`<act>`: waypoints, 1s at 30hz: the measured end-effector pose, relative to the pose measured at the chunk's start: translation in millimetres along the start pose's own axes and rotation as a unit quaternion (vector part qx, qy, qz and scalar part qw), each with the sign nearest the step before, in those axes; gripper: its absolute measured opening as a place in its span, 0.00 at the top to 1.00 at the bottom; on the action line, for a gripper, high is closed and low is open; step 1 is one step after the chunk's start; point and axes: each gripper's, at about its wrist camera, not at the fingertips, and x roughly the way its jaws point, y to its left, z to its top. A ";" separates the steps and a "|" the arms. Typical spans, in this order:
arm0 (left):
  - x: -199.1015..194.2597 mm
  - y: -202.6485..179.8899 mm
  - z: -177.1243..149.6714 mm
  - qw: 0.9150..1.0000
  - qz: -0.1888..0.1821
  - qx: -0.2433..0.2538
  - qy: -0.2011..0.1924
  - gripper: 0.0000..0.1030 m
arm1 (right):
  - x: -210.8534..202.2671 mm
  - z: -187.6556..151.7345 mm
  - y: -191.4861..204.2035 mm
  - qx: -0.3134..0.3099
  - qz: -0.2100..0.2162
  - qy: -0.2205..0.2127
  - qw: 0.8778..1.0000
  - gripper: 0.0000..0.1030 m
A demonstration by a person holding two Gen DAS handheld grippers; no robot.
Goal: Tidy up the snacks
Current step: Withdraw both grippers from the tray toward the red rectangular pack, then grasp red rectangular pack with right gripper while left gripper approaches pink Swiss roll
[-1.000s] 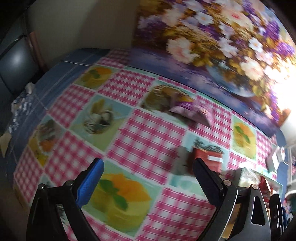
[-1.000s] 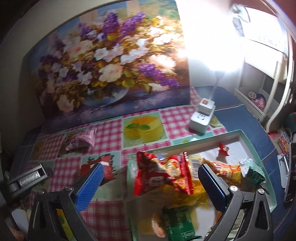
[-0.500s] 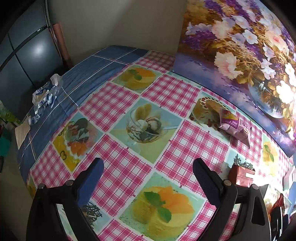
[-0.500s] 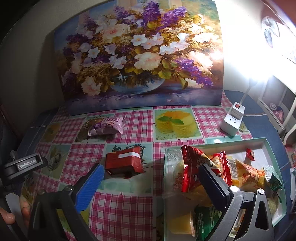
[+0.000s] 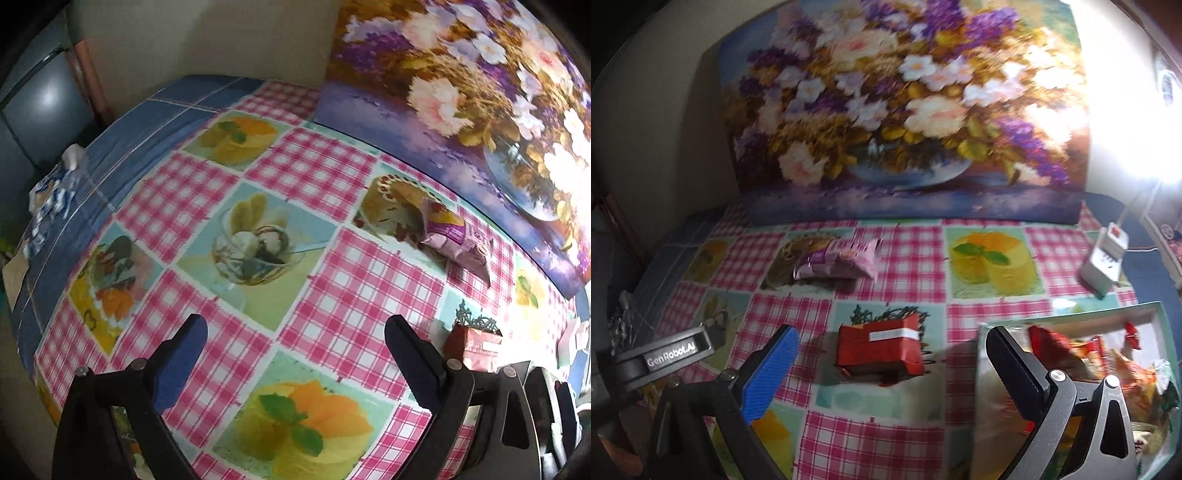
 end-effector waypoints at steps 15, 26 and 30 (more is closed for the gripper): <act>31.1 -9.6 14.6 0.998 -0.005 0.063 -0.027 0.06 | 67.7 -16.4 11.1 -0.021 -0.002 0.072 0.997 0.00; 58.9 -27.8 11.8 0.994 -0.075 0.078 0.000 0.06 | 84.6 -18.4 15.4 -0.039 -0.014 0.081 0.996 0.18; 59.3 -31.2 13.5 0.993 -0.087 0.084 -0.004 0.06 | 85.2 -17.9 17.1 -0.039 -0.012 0.076 0.996 0.28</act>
